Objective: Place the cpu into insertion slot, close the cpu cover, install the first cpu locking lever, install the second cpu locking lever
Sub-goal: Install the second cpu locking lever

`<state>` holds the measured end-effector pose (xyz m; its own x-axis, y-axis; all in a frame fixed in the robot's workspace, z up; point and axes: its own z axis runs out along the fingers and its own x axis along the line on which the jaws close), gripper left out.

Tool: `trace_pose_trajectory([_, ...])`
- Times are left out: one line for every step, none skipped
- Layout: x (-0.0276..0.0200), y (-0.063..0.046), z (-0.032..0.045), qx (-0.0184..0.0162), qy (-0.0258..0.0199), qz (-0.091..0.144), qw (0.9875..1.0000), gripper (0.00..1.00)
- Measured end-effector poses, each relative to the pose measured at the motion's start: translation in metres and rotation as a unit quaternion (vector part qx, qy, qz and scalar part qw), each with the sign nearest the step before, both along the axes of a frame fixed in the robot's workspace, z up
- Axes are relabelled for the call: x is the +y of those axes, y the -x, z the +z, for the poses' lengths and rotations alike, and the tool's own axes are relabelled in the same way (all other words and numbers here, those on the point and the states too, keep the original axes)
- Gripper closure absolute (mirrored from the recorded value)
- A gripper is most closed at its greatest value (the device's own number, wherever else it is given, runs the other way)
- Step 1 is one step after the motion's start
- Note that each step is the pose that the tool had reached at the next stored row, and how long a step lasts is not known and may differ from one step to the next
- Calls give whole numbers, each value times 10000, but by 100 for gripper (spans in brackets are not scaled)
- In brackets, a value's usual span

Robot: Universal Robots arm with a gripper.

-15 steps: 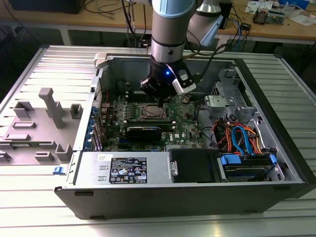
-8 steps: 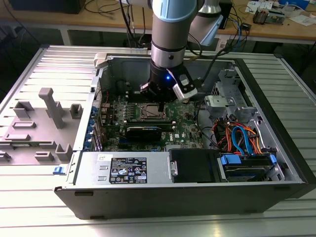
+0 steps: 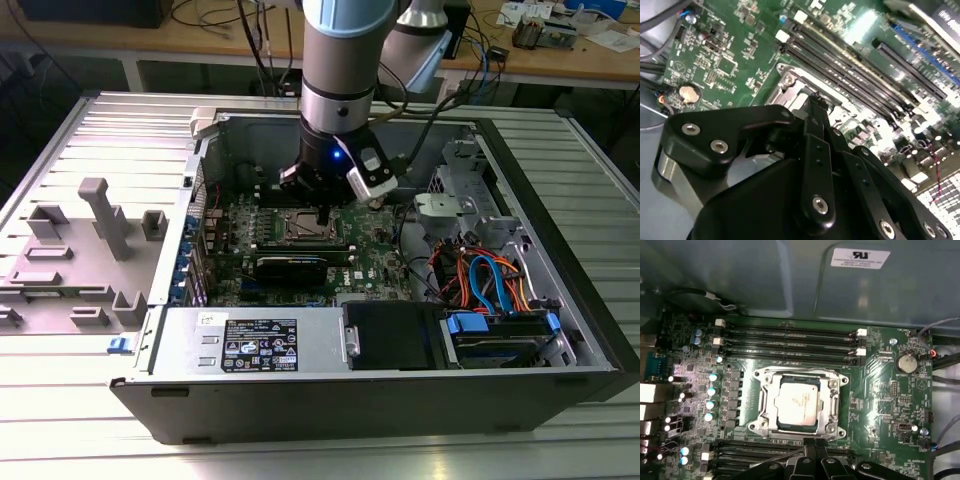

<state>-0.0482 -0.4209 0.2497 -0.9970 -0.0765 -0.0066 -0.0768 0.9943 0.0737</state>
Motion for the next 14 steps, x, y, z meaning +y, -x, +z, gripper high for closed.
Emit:
trace_pose_trajectory([-18, 24, -1, 0, -6, 0, 10000, 89])
trace_pose_trajectory([-44, 53, -4, 0, -10, 0, 10000, 89])
trace_pose_trajectory([-66, 73, -5, 0, -11, 0, 10000, 89])
trace_pose_trajectory([-92, 92, -10, 0, -13, 0, 10000, 89])
trace_pose_trajectory([-116, 115, -15, 0, -15, 0, 10000, 89])
trace_pose_trajectory([-136, 147, -21, 0, -21, 0, 10000, 89])
trace_pose_trajectory([-149, 167, -25, 0, -23, 0, 10000, 89])
trace_pose_trajectory([-161, 195, -32, 0, -30, 0, 10000, 89])
trace_pose_trajectory([-166, 216, -39, 1, -40, 0, 10000, 89])
trace_pose_trajectory([-169, 239, -55, 0, -57, 0, 10000, 89])
trace_pose_trajectory([-176, 283, -76, 0, -85, 0, 10000, 89])
trace_pose_trajectory([-179, 306, -91, 0, -98, 0, 10000, 89])
trace_pose_trajectory([-181, 318, -107, 0, -102, 0, 9999, 89])
trace_pose_trajectory([-184, 326, -133, 0, -102, 0, 9999, 89])
